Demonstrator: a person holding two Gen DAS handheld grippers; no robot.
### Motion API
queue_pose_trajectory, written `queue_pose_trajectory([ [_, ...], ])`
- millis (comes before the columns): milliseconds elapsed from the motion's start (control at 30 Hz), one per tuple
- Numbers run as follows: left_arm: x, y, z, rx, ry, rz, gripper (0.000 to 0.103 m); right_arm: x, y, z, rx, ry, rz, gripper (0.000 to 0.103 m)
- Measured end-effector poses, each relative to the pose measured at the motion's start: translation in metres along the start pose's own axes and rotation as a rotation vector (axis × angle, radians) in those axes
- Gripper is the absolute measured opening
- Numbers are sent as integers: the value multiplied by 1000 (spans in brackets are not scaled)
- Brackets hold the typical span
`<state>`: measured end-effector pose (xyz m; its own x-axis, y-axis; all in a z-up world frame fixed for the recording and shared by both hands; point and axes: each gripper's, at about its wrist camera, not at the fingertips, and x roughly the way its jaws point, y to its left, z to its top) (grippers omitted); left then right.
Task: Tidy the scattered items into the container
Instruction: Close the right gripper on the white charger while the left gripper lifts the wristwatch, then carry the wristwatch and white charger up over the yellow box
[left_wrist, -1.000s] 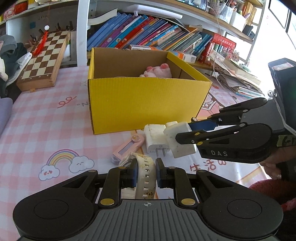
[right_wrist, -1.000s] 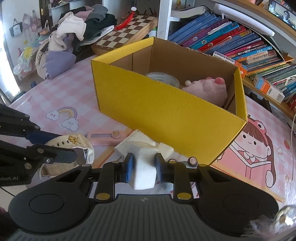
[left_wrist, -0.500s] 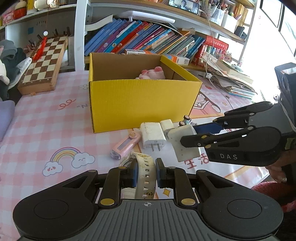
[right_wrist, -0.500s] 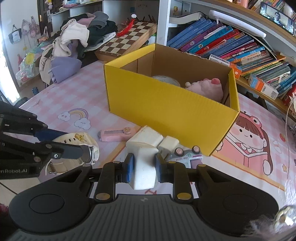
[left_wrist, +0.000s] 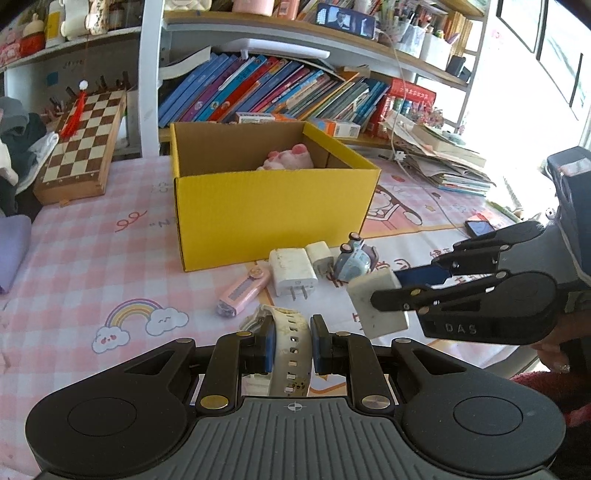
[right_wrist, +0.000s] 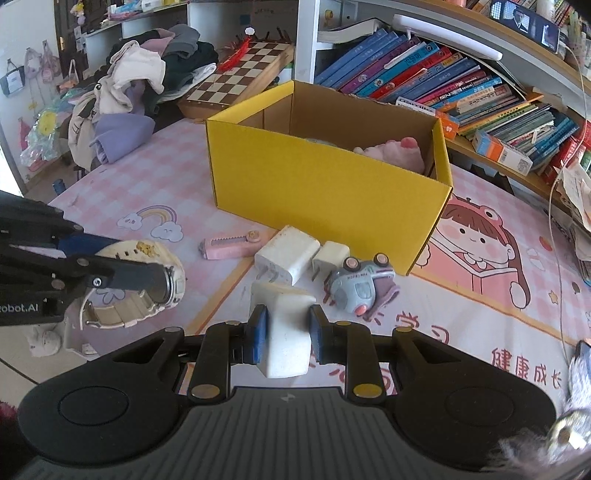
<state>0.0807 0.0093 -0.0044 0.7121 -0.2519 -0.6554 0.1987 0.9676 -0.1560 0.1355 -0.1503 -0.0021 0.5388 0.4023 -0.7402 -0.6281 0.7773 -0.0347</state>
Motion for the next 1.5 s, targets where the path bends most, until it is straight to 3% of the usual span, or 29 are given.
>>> queue_pose_trajectory([
  [767,-18,-11,5,46,-32,-59,18,-22,6,-14,17,16,-8,23],
  [967,-26,-8,17,51,-64,-71,18,-32,-4,-2,-5,12,-15,23],
  [1500,-37,-9,81,125,-228,-104,18,-58,-22,67,-132,-116,-16,23],
])
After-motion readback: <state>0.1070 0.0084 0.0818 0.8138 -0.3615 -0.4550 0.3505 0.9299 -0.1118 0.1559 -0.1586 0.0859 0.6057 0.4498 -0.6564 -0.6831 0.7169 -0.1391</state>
